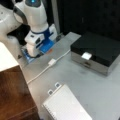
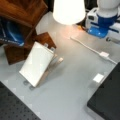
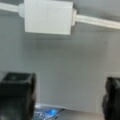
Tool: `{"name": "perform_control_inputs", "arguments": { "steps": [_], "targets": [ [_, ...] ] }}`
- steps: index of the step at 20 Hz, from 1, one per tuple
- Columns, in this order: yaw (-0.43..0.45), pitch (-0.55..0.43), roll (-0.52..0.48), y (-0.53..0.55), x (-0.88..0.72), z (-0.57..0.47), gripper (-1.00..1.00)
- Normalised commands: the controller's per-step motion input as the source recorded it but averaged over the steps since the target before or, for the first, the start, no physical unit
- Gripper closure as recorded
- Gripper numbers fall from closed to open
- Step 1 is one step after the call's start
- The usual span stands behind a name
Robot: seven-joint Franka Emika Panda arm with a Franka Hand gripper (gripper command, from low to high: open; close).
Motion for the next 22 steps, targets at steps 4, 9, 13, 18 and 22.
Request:
{"name": "perform_control_inputs", "arguments": {
  "steps": [4,9,13,18,22],
  "targets": [
    [-0.082,-0.015,-0.105,0.04,-0.02,0.15,-1.00],
    [-0.031,0.120,-0.023,0.05,0.18,0.26,-1.00],
    [-0.015,0.346,0.109,0.08,0.50,0.43,-1.00],
    [0.004,0.460,0.287,0.01,0.73,0.44,-1.00],
    [0.020,0.469,0.369,-0.09,0.78,0.41,-1.00]
  ]
}}
